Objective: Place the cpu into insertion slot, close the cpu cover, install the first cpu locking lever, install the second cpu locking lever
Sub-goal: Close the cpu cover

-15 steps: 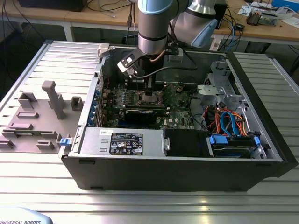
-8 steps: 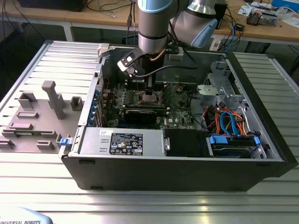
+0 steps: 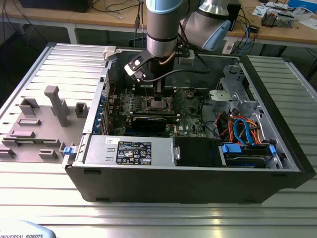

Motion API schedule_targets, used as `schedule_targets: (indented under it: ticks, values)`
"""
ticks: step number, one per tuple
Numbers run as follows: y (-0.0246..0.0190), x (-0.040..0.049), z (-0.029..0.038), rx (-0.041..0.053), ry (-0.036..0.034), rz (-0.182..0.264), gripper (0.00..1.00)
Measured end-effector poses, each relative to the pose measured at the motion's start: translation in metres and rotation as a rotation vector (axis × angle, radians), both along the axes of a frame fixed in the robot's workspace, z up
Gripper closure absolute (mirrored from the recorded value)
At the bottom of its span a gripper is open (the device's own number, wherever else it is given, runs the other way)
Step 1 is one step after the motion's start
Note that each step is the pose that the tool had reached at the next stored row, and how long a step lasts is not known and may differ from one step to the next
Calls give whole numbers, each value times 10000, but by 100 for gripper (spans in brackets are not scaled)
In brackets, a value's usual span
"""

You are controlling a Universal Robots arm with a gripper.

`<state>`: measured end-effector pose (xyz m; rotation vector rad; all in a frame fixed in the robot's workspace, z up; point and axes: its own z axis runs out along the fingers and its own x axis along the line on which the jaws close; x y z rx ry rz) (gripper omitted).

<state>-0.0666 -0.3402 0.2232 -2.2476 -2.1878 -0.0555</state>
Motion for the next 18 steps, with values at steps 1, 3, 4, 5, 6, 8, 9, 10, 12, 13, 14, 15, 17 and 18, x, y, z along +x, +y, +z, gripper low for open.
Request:
schedule_targets:
  ticks: [1,3,4,5,6,8,9,10,12,13,14,15,17,18]
  values:
    - [0,0,2,-1,0,0,89]
    - [0,0,8,0,0,0,89]
    - [0,0,12,-1,0,0,89]
    - [0,0,18,0,0,0,89]
    - [0,0,23,0,0,0,89]
    - [0,0,34,0,0,0,89]
    - [0,0,37,2,-2,0,89]
    - [0,0,38,2,-1,0,89]
    - [0,0,40,1,-1,0,89]
    - [0,0,40,1,0,0,89]
    - [0,0,40,0,0,0,89]
    - [0,1,41,0,0,0,89]
    - [0,3,41,0,0,-1,89]
    - [0,3,41,0,0,0,89]
